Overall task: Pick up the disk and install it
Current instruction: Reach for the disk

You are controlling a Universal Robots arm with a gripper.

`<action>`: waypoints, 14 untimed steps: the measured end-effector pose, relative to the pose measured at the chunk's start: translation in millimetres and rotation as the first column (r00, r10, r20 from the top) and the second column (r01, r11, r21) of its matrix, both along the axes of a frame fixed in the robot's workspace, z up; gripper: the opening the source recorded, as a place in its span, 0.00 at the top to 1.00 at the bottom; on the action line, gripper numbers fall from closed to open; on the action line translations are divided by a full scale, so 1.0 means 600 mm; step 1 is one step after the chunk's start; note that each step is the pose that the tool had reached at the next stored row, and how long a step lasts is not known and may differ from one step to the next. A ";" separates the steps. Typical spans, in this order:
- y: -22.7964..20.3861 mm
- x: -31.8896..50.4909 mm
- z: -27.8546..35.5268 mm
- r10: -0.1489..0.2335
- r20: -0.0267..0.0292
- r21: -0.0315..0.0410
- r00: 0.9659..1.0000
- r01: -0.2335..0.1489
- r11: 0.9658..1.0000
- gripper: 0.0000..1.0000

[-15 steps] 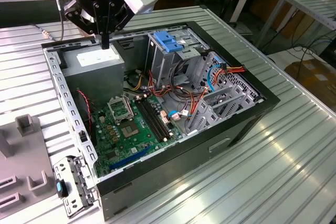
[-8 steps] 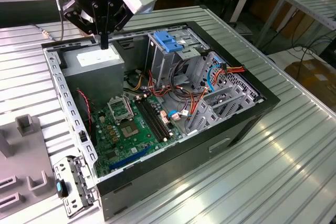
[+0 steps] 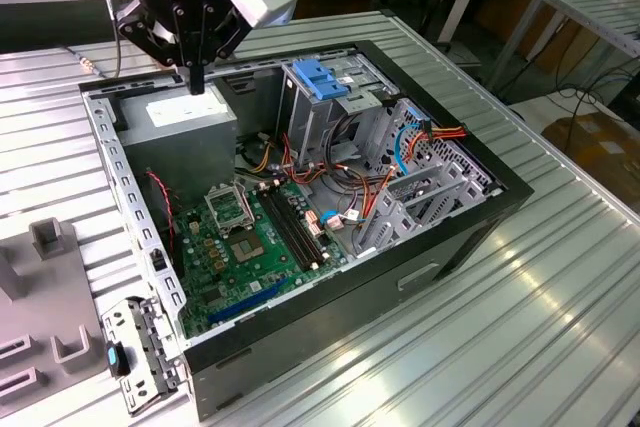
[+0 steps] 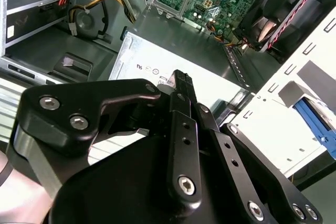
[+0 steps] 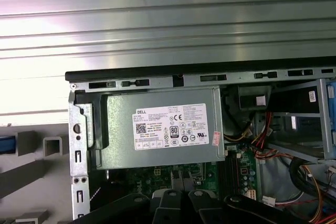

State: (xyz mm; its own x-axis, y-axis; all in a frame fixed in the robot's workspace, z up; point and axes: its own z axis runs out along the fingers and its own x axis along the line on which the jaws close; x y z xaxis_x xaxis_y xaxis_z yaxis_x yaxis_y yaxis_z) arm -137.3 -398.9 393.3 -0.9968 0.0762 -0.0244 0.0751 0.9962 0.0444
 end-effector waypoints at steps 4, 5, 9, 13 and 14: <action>0.0000 -0.002 0.000 0.000 0.000 0.000 1.000 0.000 1.000 0.89; 0.0000 -0.002 0.000 0.000 0.000 0.000 1.000 0.000 1.000 0.89; 0.0000 -0.004 0.000 0.000 0.000 0.000 1.000 0.000 1.000 0.89; 0.0000 -0.007 0.000 0.000 0.000 0.000 1.000 0.000 1.000 0.89; 0.0000 -0.008 0.000 0.000 0.000 0.000 1.000 0.000 1.000 0.89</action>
